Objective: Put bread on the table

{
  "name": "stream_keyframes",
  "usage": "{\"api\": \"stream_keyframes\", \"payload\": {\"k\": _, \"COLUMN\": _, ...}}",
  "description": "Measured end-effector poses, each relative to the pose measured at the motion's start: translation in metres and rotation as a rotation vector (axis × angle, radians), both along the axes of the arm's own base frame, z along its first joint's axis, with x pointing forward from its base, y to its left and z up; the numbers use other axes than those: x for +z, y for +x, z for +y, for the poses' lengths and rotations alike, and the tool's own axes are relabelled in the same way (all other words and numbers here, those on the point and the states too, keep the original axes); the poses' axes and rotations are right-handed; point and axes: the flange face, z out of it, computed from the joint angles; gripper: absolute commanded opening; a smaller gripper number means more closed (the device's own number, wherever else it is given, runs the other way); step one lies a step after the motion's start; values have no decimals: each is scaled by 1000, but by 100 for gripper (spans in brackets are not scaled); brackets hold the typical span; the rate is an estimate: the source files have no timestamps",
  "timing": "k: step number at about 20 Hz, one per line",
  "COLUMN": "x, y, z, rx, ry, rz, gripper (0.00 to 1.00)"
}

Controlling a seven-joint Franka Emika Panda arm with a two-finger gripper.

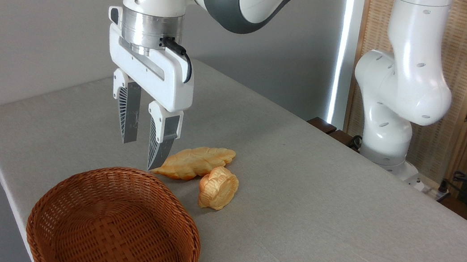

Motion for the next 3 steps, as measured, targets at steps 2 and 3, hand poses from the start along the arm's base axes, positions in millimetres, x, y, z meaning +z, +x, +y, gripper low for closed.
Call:
{"api": "stream_keyframes", "payload": {"k": 2, "x": 1, "y": 0, "z": 1, "rx": 1, "ry": 0, "rz": -2, "gripper": 100}}
{"api": "stream_keyframes", "payload": {"k": 3, "x": 2, "y": 0, "z": 1, "rx": 2, "ry": 0, "rz": -3, "gripper": 100}}
